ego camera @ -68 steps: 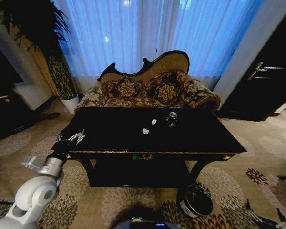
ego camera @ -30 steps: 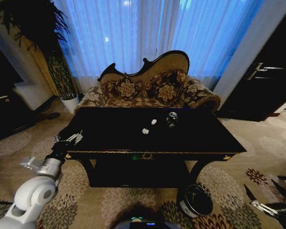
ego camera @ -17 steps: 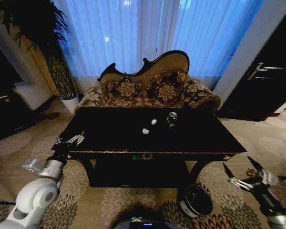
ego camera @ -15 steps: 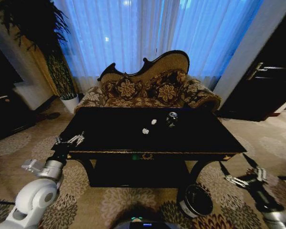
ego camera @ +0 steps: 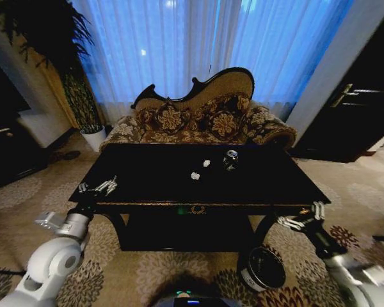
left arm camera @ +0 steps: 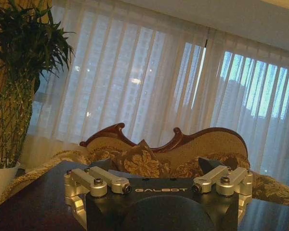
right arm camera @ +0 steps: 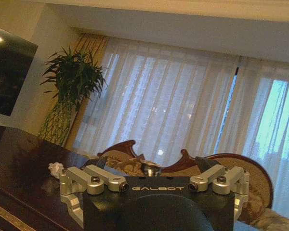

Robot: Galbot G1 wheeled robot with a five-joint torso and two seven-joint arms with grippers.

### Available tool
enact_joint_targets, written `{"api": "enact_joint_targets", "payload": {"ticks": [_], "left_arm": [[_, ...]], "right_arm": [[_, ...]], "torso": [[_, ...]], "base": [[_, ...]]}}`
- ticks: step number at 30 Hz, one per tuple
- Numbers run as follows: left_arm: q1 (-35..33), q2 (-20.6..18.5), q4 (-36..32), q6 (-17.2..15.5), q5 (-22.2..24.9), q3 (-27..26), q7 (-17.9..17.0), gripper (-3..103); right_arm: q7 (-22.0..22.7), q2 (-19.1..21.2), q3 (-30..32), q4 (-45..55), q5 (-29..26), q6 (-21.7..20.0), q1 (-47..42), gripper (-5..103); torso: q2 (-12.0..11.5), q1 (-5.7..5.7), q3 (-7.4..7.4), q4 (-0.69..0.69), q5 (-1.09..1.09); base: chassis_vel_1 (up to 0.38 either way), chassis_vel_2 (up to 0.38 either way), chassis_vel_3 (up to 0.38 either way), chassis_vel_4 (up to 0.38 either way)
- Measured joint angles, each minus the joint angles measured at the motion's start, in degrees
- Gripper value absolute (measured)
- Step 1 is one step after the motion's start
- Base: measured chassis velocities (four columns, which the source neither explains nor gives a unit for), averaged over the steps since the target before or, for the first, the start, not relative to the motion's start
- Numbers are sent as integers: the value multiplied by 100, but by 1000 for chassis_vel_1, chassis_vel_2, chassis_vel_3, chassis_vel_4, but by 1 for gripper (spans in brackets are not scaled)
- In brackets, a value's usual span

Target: Move to the front of the table and place the trash on the table into the trash bin.

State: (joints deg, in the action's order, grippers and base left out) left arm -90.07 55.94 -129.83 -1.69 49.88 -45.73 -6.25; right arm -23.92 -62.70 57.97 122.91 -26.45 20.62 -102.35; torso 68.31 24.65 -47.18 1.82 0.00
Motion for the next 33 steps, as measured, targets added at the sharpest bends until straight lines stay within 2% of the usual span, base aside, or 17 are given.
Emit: {"api": "enact_joint_targets", "payload": {"ticks": [4,14,18,26,33], "left_arm": [[13,-12,-7,0,-21,39,-17,100],[-32,-69,29,35,-195,17,6,100],[-152,-107,41,74,-247,-188,21,100],[-513,-141,53,169,-476,-483,115,100],[-818,-4,64,257,-610,-656,205,100]], "right_arm": [[246,235,-462,-215,169,-164,248,100],[643,816,-1073,-473,155,-442,823,100],[811,1082,-1497,-660,126,-575,1355,100],[975,1326,-2144,-1034,-61,-720,2006,100],[1096,1684,-2848,-1474,-248,-845,2855,100]], "torso": [[0,0,0,3,0],[0,0,0,4,0],[0,0,0,2,-1],[0,0,1,2,0],[0,0,0,2,0]], "base": [[0,0,0,0],[0,0,0,0],[0,0,0,0],[0,0,0,0],[0,0,0,0]]}}
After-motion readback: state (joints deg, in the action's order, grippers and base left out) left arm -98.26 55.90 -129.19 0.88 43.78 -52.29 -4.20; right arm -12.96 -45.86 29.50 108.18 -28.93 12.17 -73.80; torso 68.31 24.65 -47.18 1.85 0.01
